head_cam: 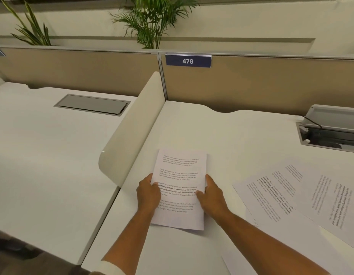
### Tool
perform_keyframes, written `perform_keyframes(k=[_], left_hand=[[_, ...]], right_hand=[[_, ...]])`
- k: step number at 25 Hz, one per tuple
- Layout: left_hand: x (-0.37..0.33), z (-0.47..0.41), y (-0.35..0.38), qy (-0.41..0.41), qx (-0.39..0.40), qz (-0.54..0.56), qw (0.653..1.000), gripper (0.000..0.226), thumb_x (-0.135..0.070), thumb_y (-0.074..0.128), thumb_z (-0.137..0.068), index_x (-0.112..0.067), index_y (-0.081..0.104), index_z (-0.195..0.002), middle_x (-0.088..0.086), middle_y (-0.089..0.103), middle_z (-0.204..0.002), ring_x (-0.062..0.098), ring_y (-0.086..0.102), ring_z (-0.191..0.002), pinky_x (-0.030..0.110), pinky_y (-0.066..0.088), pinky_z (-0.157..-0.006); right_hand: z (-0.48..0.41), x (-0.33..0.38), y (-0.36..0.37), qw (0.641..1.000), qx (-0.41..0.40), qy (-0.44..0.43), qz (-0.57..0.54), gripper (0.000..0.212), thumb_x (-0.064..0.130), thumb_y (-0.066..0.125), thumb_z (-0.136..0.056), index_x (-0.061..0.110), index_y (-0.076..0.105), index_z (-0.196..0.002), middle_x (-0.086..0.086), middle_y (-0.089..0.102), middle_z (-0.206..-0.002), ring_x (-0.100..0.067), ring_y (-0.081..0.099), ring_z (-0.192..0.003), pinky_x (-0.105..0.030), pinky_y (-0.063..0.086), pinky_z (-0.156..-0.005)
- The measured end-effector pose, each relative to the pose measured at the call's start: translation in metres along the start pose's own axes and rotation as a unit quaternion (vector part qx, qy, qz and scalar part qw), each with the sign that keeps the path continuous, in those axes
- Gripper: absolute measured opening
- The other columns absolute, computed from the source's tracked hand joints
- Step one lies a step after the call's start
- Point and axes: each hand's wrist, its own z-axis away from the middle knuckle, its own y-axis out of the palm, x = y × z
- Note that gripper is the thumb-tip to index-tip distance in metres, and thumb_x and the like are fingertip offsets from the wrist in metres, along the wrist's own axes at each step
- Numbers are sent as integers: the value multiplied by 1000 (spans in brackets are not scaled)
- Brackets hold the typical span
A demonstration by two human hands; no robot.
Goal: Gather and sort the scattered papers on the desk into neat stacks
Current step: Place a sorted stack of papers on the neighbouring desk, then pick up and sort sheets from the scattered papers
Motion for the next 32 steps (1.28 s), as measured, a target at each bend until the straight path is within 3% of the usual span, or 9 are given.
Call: perform_keyframes(k=[5, 6, 8, 10, 12, 20, 25, 29, 32], left_hand=[[1, -6, 3, -17, -3, -54, 998, 29, -10, 54, -104, -9, 72, -127, 10, 75, -123, 33, 72, -108, 51, 61, -98], [0, -6, 4, -19, -7, -78, 997, 29, -13, 56, -104, -6, 70, -128, 13, 73, -125, 35, 70, -112, 53, 60, -99], [-2, -4, 6, -18, -25, -168, 985, 36, -25, 61, -104, -6, 66, -134, 17, 66, -135, 39, 63, -123, 53, 54, -106], [-7, 3, 12, -16, -40, -235, 971, 52, -37, 63, -103, -12, 56, -148, 15, 52, -153, 39, 48, -138, 54, 42, -114], [-14, 14, 23, 10, -40, -239, 970, 62, -40, 64, -102, -15, 47, -156, 13, 41, -162, 38, 37, -147, 55, 33, -119], [-56, 60, 115, 190, 70, -216, 955, 65, -38, 64, -104, -13, 43, -160, 10, 34, -172, 30, 25, -160, 55, 23, -126], [-79, 82, 169, 249, 181, -244, 920, 72, -45, 56, -107, -13, 31, -166, 6, 25, -177, 25, 18, -164, 47, 19, -132], [-88, 94, 199, 271, 244, -319, 875, 85, -60, 52, -104, -14, 22, -169, 8, 9, -180, 28, 9, -166, 51, 17, -132], [-91, 112, 212, 307, 255, -371, 838, 101, -74, 56, -95, -21, 16, -170, 9, -2, -180, 32, -1, -166, 52, 9, -132]], right_hand=[[-4, -13, -2, 995, -14, -9, 94, 21, 25, 64, -96, 16, 49, -107, -5, 64, -108, -23, 61, -96, -42, 56, -88], [-3, -16, -4, 993, -14, -14, 116, 23, 27, 64, -96, 15, 49, -108, -6, 62, -109, -23, 58, -96, -41, 53, -88], [-1, -21, -10, 991, -19, -23, 133, 39, 31, 64, -97, 12, 52, -129, -8, 61, -121, -24, 58, -110, -39, 52, -95], [1, -28, -19, 991, -34, -25, 130, 61, 34, 64, -99, 12, 42, -151, -8, 57, -135, -25, 56, -125, -39, 49, -104], [5, -36, -34, 991, -55, -27, 121, 69, 34, 65, -99, 13, 36, -158, -8, 53, -144, -25, 54, -131, -40, 48, -108], [39, -111, -151, 967, -224, -1, 123, 69, 34, 68, -99, 11, 39, -157, -12, 47, -154, -31, 47, -142, -49, 41, -117], [70, -181, -234, 925, -343, 83, 141, 66, 32, 71, -96, 6, 45, -151, -20, 51, -148, -42, 51, -135, -56, 40, -108], [90, -233, -290, 895, -367, 197, 162, 74, 45, 69, -95, 2, 41, -148, -24, 50, -148, -47, 51, -133, -62, 43, -107], [100, -261, -309, 896, -349, 196, 190, 88, 59, 66, -93, 3, 35, -154, -23, 43, -158, -45, 43, -143, -64, 39, -111]])
